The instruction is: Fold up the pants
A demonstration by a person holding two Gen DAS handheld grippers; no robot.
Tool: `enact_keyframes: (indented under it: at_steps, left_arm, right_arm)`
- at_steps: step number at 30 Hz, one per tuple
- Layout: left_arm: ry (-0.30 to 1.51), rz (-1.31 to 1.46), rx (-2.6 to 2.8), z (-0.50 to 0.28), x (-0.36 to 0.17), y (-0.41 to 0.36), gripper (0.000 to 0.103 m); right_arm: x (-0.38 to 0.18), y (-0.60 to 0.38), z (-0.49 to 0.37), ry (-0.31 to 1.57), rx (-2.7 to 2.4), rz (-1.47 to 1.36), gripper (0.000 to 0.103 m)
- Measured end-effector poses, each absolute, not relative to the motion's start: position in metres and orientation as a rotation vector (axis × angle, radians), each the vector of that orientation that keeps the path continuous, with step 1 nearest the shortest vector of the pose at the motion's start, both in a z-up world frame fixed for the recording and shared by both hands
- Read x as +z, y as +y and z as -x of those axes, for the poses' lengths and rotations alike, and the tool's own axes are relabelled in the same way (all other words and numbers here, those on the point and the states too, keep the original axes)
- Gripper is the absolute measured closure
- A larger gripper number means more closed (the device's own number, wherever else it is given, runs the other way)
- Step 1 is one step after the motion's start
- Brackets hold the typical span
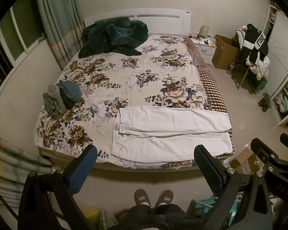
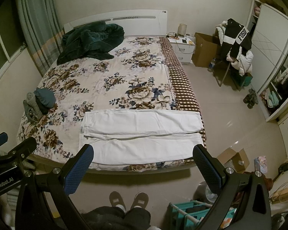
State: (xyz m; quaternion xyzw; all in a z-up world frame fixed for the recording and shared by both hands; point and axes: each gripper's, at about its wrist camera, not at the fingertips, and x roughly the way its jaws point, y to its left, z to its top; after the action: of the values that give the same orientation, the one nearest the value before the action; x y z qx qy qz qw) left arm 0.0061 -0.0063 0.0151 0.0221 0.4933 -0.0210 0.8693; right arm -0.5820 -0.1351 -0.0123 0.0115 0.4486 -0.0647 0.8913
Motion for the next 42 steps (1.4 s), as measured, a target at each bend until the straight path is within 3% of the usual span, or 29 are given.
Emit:
enact_keyframes:
  at_steps: [42]
  left_arm:
    - [1.015, -0.046, -0.041, -0.012, 0.033, -0.003, 0.0]
  right_arm:
    - [-0.006, -0.134, 0.59, 0.925, -0.132, -0.029, 0.0]
